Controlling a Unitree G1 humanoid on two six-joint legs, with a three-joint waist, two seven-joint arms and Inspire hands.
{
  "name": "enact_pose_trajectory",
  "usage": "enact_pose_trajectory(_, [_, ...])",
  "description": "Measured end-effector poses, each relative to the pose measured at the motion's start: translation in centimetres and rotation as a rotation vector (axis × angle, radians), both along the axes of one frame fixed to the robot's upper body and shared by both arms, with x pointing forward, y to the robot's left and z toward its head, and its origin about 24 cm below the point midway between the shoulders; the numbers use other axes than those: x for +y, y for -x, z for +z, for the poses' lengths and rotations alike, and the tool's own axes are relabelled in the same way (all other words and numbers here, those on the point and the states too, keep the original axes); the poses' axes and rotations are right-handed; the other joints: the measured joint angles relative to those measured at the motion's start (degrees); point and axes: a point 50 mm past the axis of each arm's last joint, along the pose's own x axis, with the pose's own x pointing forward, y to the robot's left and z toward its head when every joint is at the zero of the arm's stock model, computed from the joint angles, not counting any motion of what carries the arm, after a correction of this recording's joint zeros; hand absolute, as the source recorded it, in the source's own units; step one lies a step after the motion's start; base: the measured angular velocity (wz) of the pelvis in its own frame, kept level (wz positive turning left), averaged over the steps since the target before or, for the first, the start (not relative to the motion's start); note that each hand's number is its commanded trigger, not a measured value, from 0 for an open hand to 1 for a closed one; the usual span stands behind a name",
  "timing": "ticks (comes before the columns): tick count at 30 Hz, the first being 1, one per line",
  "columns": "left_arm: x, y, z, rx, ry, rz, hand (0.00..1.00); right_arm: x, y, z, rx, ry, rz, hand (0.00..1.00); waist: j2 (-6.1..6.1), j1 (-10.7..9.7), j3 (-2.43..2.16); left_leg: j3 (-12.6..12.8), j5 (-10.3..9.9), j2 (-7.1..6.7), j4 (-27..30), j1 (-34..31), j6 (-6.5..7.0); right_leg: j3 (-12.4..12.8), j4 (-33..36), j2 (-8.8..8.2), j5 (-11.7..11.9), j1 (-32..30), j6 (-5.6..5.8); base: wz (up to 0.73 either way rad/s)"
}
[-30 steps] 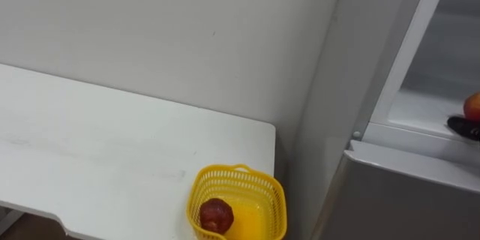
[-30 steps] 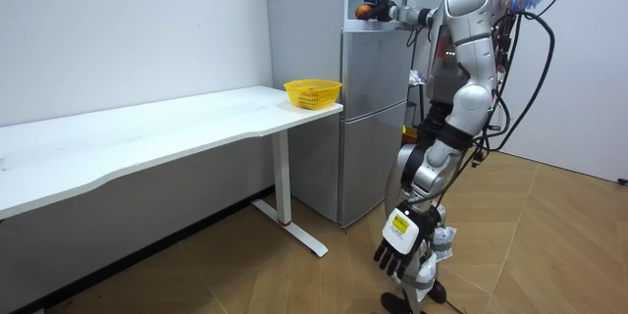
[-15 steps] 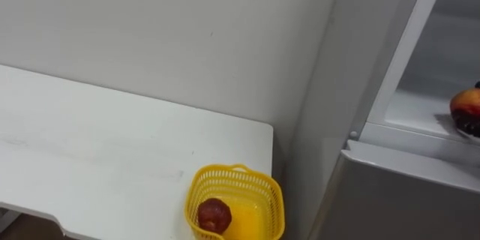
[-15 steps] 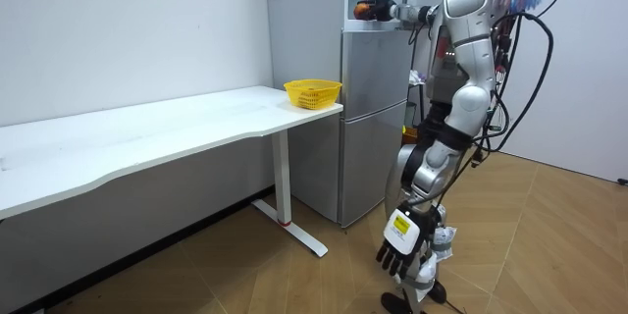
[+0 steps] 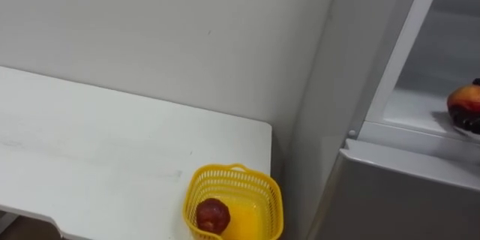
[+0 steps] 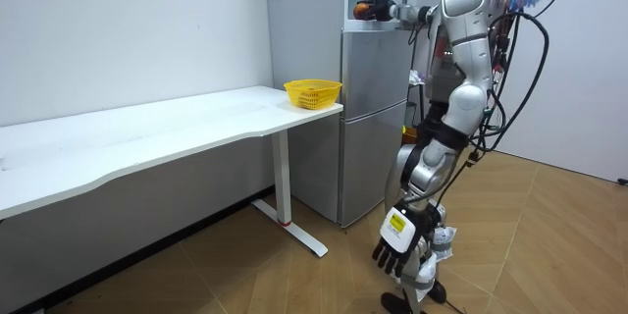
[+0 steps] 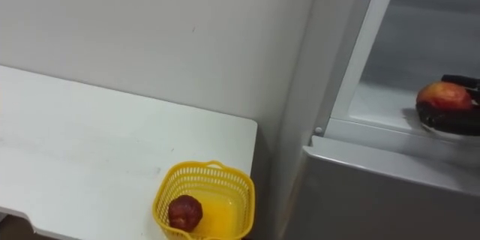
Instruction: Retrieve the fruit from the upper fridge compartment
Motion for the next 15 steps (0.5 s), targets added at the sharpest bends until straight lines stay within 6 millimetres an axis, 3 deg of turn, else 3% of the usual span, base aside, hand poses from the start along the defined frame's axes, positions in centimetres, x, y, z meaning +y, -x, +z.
enact_pose_trajectory(7, [0.1,-1.4,0.0,-0.038,-0.007,-0.008,0.00,2.2,-0.7,2.2,-0.062,0.123,0.078,1.00,1.53,0.35,-0.02,1.76,0.47,0.34,-1.65,1.31,-0.08,1.66,0.10,0.14,0.05,-0.08,-0.09,-0.10])
enact_pose_trajectory(11, [0.1,-2.4,0.0,-0.064,-0.008,-0.019,0.00,4.2,-0.8,3.1,-0.102,0.221,0.141,1.00,0.95,0.20,0.18,2.02,0.61,0.53,-1.79,1.62,-0.22,1.87,-0.03,0.31,0.05,-0.07,-0.09,-0.05])
enact_pose_trajectory(15, [0.1,-3.1,-0.1,-0.079,-0.009,-0.025,0.00,4.9,-0.5,3.0,-0.114,0.253,0.148,1.00,0.45,0.34,0.51,2.19,0.58,0.57,-1.77,1.83,-0.22,1.99,-0.14,0.37,0.06,0.22,-0.10,0.00])
